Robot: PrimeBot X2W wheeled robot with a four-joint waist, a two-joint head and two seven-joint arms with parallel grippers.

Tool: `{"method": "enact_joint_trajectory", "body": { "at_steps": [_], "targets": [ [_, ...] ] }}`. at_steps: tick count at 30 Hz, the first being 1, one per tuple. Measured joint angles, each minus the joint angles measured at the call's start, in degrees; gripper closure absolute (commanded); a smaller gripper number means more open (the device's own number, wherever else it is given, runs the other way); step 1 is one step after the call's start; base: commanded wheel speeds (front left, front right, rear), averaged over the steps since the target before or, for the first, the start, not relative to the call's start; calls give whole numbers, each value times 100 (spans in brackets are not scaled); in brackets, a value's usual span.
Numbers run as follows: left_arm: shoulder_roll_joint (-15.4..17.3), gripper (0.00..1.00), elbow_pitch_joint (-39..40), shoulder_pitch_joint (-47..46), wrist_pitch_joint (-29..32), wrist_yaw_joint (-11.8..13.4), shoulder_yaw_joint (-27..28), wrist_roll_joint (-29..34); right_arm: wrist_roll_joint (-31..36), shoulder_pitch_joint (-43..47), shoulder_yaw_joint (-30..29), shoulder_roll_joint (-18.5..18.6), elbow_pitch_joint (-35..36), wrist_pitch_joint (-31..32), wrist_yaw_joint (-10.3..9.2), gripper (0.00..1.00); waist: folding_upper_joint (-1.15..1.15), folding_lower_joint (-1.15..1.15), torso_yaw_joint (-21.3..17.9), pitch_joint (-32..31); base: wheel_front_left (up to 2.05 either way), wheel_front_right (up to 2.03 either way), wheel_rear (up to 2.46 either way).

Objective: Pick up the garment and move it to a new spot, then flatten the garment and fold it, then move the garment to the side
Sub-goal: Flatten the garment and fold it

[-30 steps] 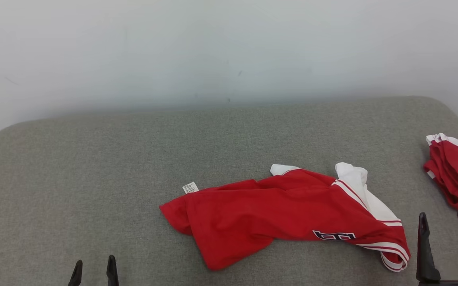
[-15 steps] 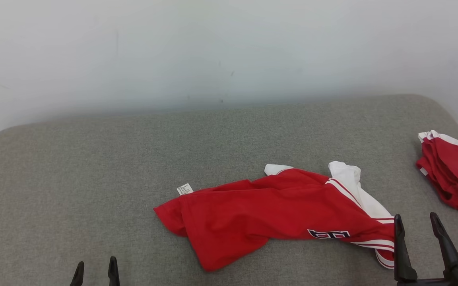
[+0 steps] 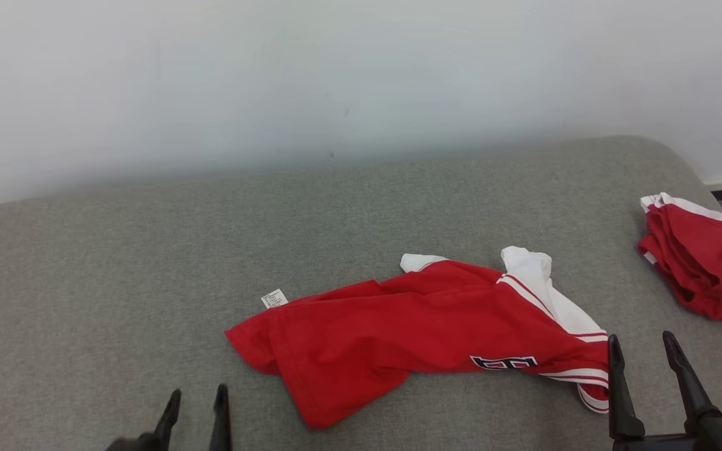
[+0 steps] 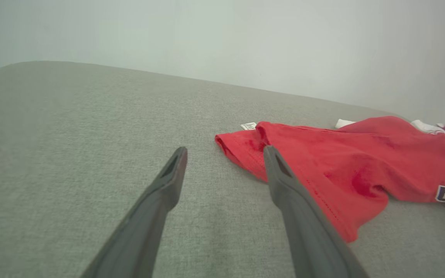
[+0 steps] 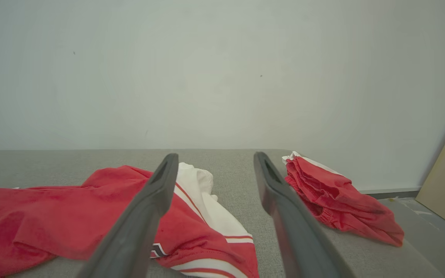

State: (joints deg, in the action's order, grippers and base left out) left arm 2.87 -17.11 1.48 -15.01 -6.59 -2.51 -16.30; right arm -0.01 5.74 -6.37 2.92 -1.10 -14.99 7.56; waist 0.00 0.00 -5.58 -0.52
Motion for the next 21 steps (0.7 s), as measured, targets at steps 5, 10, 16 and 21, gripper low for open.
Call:
{"method": "enact_joint_trajectory", "body": {
  "at_steps": [5,10,16,21],
  "targets": [
    [2,0,-833,-932,285,-48,-294,-142,-8,-54,86,0,-34,0,0,0,0,-1,-158,68,0,0,0],
    [30,0,-1517,-1582,559,-51,-345,-211,-43,-119,115,0,-34,0,0,0,0,-1,-386,163,0,0,0],
    [129,0,-2047,-2069,726,-52,-399,-241,-109,-189,108,0,-25,0,0,0,0,-1,-648,363,0,0,0],
    [169,0,-2339,-2323,851,-42,-414,-256,-202,-261,105,0,-14,0,0,0,1,-1,-828,542,0,0,0]
  ]
}}
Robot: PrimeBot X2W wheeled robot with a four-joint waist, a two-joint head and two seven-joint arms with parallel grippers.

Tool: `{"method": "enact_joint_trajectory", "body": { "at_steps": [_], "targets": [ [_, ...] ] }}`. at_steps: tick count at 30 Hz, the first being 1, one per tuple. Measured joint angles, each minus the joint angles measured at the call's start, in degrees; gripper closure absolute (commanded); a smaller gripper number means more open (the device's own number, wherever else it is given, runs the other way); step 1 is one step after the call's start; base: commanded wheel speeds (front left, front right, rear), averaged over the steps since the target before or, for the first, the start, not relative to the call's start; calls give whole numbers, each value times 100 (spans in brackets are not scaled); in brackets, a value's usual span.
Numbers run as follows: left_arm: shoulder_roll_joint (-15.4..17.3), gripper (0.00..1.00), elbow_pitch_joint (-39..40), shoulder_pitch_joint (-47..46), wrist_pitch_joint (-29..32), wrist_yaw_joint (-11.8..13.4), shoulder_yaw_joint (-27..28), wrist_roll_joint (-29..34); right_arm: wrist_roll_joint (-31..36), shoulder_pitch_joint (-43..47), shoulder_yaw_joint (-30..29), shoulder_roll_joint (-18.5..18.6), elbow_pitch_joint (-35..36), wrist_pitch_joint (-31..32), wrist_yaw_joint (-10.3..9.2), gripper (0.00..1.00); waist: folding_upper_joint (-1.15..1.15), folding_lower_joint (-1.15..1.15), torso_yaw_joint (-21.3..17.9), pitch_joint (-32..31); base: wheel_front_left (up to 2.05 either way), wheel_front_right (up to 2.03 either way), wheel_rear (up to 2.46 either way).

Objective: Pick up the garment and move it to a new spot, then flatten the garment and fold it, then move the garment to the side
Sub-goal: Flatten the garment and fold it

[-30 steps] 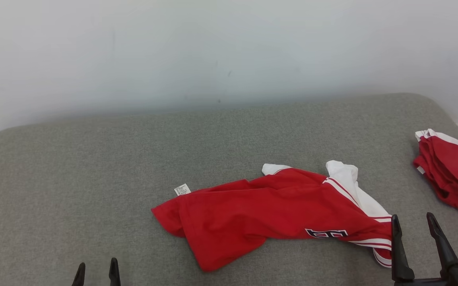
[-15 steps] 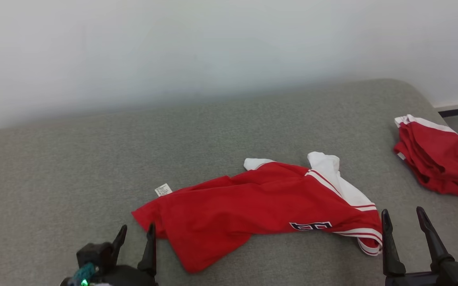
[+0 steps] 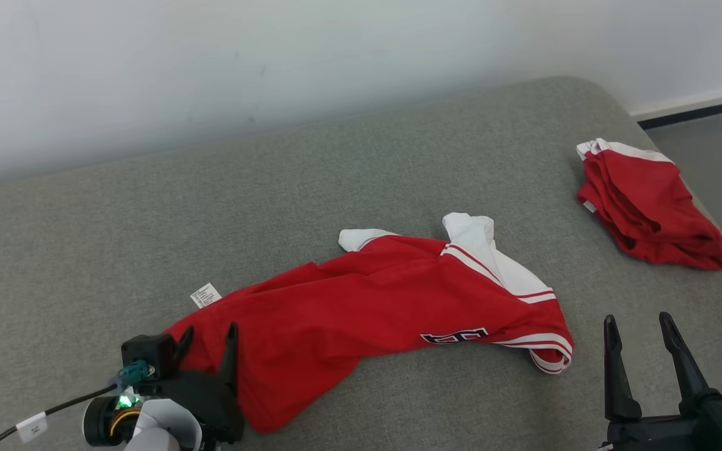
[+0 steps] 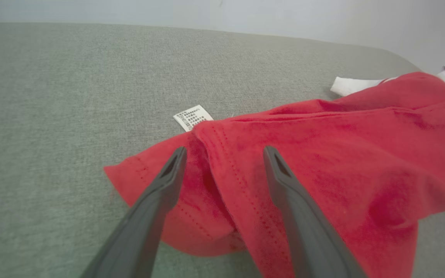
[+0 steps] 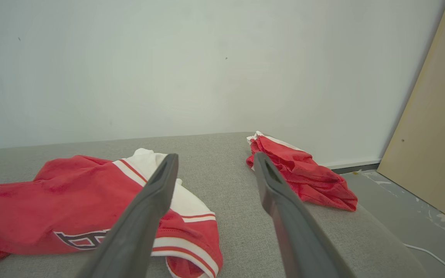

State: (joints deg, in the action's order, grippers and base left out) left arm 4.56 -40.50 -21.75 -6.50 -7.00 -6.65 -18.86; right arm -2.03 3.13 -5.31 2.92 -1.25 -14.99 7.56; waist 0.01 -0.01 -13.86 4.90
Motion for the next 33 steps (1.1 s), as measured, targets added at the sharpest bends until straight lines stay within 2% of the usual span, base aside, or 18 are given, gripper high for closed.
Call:
{"method": "enact_joint_trajectory", "body": {
  "at_steps": [8,9,10,11,12,13,20,25,33],
  "targets": [
    [23,0,-211,-152,-12,0,-99,-42,-52,-14,-19,1,7,0,0,0,0,0,-113,142,0,0,0],
    [23,4,-225,-167,-14,-2,-124,-51,-60,-19,-9,0,3,0,0,0,0,0,-105,137,0,0,0],
    [23,40,-237,-177,-16,-5,-149,-57,-68,-24,0,0,2,0,0,0,0,1,-97,131,0,0,0],
    [22,51,-242,-179,-42,-7,-187,-57,-76,-27,4,0,1,0,0,0,0,1,-87,125,0,0,0],
    [20,91,-243,-179,-58,-8,-220,-58,-76,-29,5,0,-1,0,0,0,0,1,-77,119,0,0,0],
    [20,100,-241,-179,-116,-9,-254,-60,-76,-29,7,0,0,0,0,0,0,1,-66,114,0,0,0],
    [90,100,-54,-143,-471,-14,-363,-94,-76,-28,-22,-1,15,0,0,0,0,1,46,102,0,0,0],
    [300,100,345,35,-656,-5,-280,-107,-92,-22,-49,0,19,0,0,0,0,1,145,87,0,0,0],
    [666,100,1128,-44,-764,231,-96,8,-92,-23,-26,0,7,0,0,0,0,1,302,17,0,0,0]
  ]
}}
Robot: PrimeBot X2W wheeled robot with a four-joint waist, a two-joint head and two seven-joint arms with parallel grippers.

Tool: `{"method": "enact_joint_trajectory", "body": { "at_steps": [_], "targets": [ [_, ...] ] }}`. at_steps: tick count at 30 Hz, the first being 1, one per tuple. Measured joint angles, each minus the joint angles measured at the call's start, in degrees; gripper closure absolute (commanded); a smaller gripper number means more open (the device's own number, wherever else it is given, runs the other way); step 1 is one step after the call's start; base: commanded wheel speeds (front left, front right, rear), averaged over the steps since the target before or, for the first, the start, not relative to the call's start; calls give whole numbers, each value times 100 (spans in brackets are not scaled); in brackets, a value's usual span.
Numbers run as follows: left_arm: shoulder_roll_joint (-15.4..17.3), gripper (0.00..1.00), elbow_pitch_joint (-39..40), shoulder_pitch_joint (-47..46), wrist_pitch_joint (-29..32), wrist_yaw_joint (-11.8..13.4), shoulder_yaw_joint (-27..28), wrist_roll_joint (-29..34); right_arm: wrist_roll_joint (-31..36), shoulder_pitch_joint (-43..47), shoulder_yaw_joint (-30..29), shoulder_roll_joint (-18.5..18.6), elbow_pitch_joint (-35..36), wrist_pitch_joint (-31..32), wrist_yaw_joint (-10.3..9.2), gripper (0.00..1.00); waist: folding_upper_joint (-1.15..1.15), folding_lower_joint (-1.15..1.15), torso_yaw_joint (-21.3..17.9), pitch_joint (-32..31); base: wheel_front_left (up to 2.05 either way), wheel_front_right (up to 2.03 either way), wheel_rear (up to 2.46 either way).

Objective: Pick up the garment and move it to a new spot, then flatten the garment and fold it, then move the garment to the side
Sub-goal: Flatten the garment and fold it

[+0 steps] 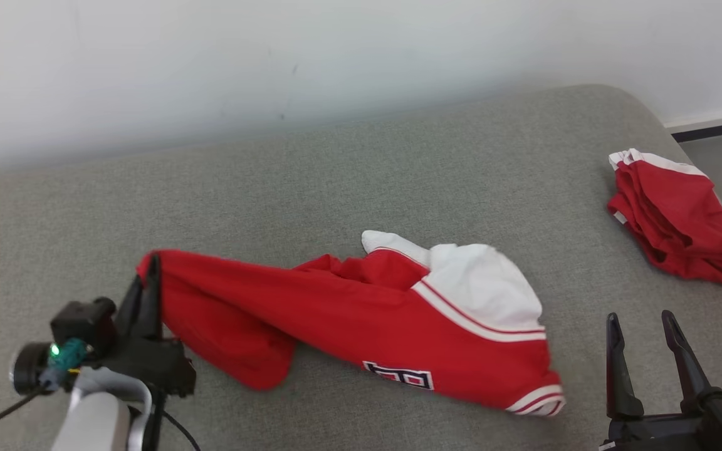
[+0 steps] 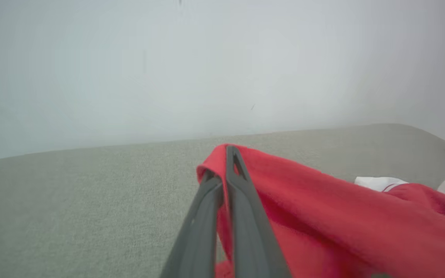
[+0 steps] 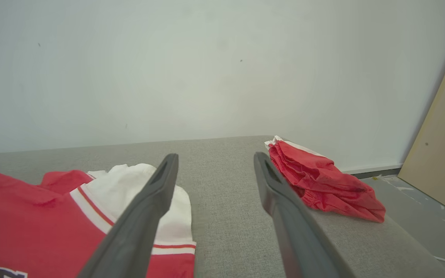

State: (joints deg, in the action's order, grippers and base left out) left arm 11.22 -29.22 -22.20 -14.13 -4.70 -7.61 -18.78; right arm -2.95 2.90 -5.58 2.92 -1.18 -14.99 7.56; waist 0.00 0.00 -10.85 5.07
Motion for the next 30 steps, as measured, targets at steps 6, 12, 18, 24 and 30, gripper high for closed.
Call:
{"method": "enact_joint_trajectory", "body": {
  "at_steps": [6,12,18,24,30],
  "targets": [
    [88,100,-11,184,187,64,23,24,0,-1,54,-1,-3,0,0,0,0,0,35,14,0,0,0],
    [32,100,-37,1115,359,5,97,-339,0,15,-12,-1,10,0,0,0,0,0,64,52,0,0,0],
    [-52,100,248,1794,366,3,125,-569,3,53,-92,0,13,-1,0,0,0,0,223,43,0,0,0],
    [-148,100,431,1961,485,42,38,-608,21,38,-47,-1,-7,0,0,0,0,0,416,-3,0,0,0],
    [-214,0,465,2096,449,177,89,-679,21,31,-26,-1,-42,0,0,0,0,0,451,-51,0,0,0]
  ]
}}
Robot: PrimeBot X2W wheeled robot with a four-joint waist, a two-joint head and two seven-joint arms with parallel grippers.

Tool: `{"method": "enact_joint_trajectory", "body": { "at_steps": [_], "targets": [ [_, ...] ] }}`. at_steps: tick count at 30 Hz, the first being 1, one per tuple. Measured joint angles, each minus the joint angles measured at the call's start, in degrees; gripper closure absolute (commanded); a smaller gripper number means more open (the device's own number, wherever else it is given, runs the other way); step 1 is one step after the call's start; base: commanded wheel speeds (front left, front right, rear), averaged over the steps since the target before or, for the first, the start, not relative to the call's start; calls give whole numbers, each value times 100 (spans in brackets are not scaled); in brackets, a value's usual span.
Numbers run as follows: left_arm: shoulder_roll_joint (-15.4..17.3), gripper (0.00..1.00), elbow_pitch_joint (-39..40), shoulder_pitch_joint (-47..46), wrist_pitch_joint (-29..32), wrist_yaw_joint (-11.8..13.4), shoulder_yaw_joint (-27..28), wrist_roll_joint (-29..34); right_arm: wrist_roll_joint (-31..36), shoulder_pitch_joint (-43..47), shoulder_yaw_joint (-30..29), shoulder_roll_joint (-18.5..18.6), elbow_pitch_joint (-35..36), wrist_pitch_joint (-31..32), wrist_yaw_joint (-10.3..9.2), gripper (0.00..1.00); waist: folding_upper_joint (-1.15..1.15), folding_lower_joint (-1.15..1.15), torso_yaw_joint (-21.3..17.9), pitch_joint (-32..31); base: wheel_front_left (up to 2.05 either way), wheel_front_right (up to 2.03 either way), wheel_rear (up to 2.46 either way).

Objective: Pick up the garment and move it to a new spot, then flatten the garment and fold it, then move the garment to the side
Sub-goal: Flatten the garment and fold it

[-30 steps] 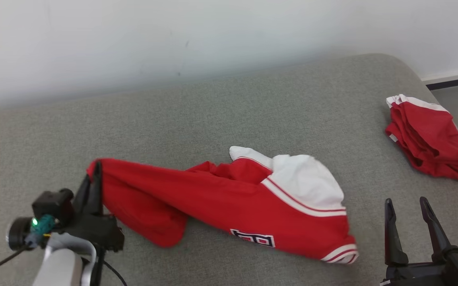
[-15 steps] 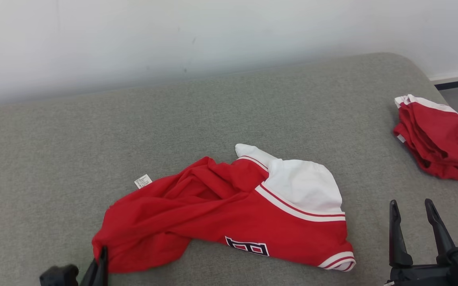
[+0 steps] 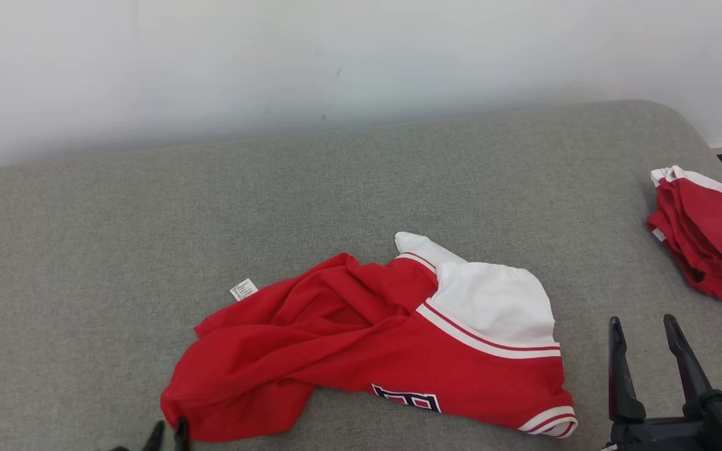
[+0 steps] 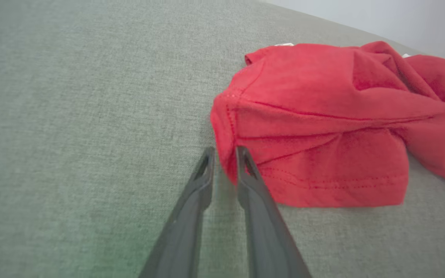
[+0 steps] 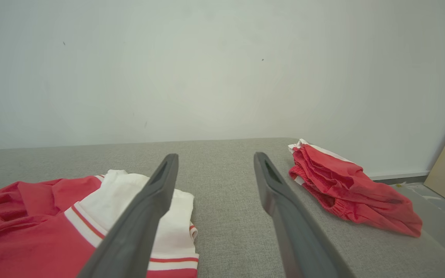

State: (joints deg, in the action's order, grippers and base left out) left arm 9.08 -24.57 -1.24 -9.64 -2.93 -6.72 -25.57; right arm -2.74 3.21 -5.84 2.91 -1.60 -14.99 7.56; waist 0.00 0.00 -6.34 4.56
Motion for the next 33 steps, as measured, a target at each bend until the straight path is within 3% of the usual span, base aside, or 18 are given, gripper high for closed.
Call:
{"method": "enact_joint_trajectory", "body": {
  "at_steps": [8,13,20,33],
  "targets": [
    [-7,0,231,186,-434,235,241,60,-2,29,-59,0,-16,0,0,0,0,0,-64,-53,0,0,0],
    [-91,0,1072,372,-525,322,611,401,-2,85,-138,0,-68,0,0,0,0,0,-47,-127,0,0,0],
    [-497,0,2261,944,-541,78,1095,924,-29,131,-162,1,-322,-1,0,0,0,0,53,-256,0,0,0],
    [-611,0,2230,1187,-541,-66,1263,1090,-91,142,-172,-1,-497,0,0,0,0,0,240,-420,0,0,0]
  ]
}}
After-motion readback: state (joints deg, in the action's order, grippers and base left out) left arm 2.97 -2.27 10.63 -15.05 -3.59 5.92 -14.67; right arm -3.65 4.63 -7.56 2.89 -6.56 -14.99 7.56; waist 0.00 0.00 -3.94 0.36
